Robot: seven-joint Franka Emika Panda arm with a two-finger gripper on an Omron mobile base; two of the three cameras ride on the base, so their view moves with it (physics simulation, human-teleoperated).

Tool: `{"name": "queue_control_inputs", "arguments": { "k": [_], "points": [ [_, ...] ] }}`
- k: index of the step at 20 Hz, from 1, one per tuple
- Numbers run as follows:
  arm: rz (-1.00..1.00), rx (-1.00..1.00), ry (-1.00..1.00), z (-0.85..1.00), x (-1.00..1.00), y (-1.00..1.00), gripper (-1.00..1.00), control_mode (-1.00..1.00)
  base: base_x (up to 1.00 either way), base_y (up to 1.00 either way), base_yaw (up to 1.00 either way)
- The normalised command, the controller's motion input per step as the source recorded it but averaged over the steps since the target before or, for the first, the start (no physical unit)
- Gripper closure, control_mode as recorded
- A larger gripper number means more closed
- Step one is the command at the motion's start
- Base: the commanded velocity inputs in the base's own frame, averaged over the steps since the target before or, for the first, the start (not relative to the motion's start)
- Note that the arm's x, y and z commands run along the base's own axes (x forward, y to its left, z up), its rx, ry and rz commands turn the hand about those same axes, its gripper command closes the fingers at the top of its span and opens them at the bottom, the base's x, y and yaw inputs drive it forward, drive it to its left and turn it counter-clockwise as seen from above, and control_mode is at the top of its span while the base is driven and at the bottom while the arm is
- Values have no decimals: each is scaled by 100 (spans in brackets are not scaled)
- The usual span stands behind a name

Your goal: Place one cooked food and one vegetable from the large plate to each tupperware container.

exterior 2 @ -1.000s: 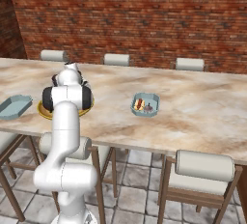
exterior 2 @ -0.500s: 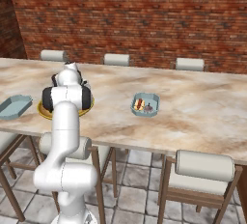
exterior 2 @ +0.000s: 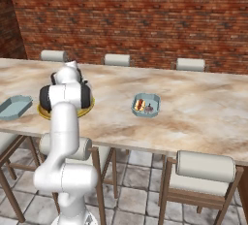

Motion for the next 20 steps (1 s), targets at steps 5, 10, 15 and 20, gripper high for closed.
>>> {"name": "queue_control_inputs", "arguments": {
  "k": [5,10,15,20],
  "points": [
    [-9,0,-19,43,-100,-36,100,-100,0,0,0],
    [-9,0,-16,76,-95,-21,100,-100,0,0,0],
    [-17,9,-5,76,-63,-33,100,-100,0,0,0],
    [-21,13,18,99,-11,-36,100,-100,0,0,0]
  ]
}}
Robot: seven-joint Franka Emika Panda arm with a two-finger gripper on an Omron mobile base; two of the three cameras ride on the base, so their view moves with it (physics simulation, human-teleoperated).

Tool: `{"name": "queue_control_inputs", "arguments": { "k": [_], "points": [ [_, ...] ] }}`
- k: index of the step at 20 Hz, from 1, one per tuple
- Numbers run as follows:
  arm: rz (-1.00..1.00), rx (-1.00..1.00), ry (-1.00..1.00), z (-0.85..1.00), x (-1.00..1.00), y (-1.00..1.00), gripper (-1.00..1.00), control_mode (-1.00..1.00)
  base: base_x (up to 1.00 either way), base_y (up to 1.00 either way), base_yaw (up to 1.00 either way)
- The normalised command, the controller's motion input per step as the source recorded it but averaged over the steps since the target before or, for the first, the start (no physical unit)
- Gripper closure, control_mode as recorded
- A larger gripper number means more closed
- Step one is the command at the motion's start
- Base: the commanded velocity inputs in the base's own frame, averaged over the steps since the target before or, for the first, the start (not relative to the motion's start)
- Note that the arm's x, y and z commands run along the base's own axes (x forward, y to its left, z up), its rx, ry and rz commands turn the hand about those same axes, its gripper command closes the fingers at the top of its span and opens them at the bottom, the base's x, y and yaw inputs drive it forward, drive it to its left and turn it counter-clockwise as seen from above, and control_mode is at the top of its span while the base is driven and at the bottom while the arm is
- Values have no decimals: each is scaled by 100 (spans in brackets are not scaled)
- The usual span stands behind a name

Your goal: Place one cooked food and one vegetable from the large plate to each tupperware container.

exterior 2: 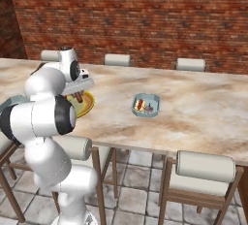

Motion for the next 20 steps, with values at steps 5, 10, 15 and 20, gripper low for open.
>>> {"name": "queue_control_inputs", "arguments": {
  "k": [5,10,15,20],
  "points": [
    [-29,1,15,15,-62,-45,100,-100,0,0,0],
    [-32,0,9,0,-94,-38,100,-100,0,0,0],
    [-32,0,3,0,-98,-30,100,-100,0,0,0],
    [-23,-1,9,1,-24,-3,100,-100,0,0,0]
  ]
}}
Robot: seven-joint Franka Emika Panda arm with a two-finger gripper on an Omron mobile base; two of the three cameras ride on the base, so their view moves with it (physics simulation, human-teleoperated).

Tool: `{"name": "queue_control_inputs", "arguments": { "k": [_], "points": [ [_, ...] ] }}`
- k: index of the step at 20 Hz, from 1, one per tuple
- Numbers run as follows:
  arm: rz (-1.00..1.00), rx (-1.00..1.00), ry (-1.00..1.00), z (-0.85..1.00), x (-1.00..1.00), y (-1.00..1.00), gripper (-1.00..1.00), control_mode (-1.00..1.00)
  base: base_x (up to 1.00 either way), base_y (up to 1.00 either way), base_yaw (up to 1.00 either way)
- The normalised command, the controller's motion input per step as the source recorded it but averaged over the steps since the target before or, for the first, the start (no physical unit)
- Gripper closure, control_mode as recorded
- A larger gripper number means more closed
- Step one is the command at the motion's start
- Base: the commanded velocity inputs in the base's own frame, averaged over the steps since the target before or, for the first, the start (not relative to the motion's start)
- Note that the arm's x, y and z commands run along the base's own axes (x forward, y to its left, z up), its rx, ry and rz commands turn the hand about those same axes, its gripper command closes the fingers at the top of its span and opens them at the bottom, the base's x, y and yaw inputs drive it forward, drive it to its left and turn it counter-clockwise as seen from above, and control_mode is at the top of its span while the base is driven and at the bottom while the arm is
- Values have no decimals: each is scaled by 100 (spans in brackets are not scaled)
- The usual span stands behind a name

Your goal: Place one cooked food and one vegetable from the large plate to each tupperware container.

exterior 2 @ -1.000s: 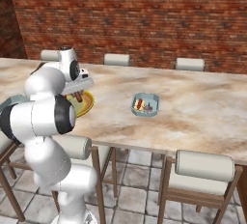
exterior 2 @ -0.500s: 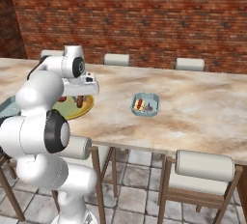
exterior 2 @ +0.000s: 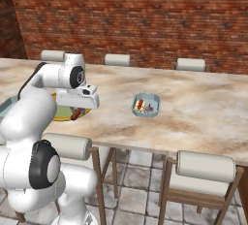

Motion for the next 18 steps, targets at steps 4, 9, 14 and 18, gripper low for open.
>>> {"name": "queue_control_inputs", "arguments": {
  "k": [4,9,14,18],
  "points": [
    [-2,0,1,0,0,0,100,-100,0,0,0],
    [0,0,0,0,0,0,100,-100,0,0,0],
    [0,0,0,0,0,15,100,-100,0,0,0],
    [0,0,0,0,0,9,100,100,0,45,-1]
  ]
}}
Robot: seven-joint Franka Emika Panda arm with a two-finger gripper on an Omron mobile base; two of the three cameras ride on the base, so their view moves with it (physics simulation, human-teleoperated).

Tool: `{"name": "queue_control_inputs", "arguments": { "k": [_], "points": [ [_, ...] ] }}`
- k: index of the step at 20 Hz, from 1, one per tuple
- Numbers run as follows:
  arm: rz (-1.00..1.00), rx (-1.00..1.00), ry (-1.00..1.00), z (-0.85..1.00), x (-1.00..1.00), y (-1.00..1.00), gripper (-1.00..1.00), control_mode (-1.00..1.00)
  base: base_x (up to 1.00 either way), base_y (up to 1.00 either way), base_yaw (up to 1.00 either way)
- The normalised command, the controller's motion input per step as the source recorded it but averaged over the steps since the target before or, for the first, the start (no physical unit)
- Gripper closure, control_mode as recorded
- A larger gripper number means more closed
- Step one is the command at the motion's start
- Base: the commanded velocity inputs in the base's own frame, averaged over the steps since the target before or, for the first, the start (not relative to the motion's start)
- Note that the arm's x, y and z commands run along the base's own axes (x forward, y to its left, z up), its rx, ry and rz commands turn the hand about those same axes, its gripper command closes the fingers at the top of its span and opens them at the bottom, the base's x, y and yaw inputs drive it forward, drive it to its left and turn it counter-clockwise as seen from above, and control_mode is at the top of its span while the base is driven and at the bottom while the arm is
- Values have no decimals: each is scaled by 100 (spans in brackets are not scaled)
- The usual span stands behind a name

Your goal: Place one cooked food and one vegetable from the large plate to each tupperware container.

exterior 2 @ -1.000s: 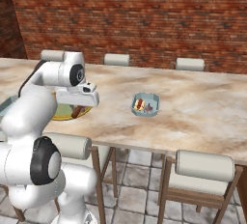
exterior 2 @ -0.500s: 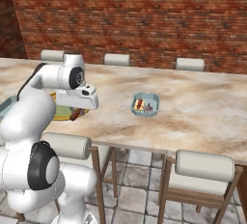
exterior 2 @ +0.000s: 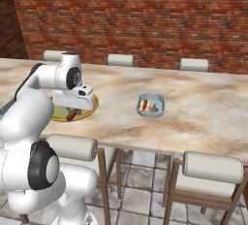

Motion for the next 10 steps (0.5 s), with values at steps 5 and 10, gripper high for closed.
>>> {"name": "queue_control_inputs", "arguments": {
  "k": [5,10],
  "points": [
    [0,0,0,0,0,0,100,100,0,81,0],
    [0,0,0,0,0,0,100,100,1,69,-1]
  ]
}}
